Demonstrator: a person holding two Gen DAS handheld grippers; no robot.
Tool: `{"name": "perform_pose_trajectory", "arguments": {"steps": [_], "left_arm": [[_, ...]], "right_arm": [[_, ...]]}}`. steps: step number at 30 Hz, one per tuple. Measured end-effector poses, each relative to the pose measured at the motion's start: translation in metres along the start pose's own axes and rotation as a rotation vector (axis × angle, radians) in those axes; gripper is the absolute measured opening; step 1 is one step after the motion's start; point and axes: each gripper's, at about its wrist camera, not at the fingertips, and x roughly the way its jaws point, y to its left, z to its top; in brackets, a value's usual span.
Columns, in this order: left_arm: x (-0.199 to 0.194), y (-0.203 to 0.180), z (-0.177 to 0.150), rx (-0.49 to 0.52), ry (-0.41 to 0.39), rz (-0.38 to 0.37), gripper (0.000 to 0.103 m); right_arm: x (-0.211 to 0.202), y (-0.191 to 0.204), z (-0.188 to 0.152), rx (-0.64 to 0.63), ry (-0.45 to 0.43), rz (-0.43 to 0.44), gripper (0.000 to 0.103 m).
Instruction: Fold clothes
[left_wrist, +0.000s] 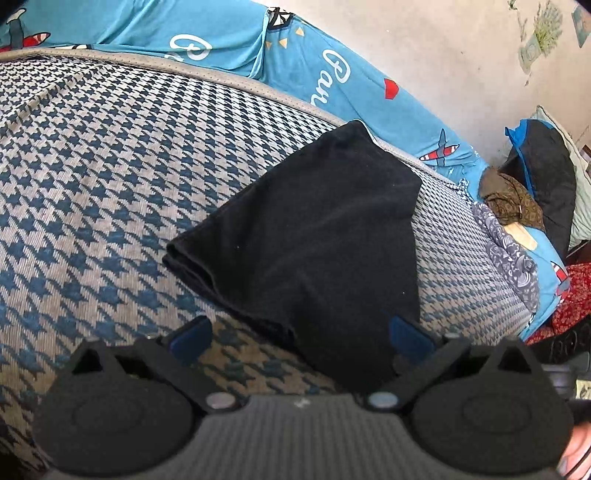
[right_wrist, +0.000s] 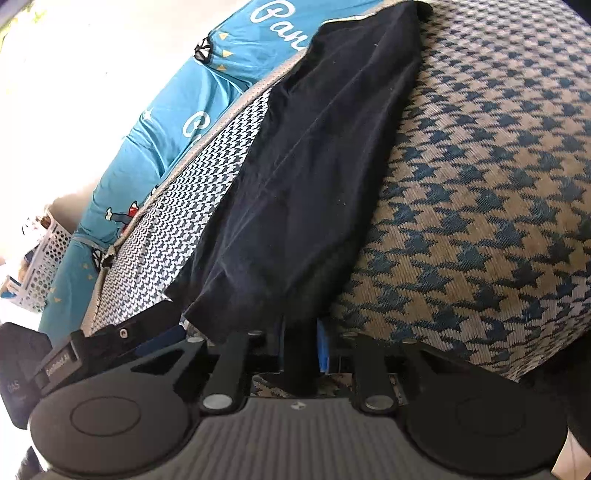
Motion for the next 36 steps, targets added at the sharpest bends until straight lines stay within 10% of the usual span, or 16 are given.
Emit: {"name": "perform_pose_trajectory", "arguments": {"steps": [22, 36], "left_arm": [[0.017, 0.024, 0.002, -0.357, 0.027, -0.241, 0.103], [0.048, 0.011, 0.021, -0.427, -0.027, -0.179, 0.103]], "right_arm": [[-0.015, 0.002, 0.013, 0.095, -0.117, 0.244, 0.008], [-0.019, -0.006, 0.017, 0.154, -0.141, 0.301, 0.008]]}}
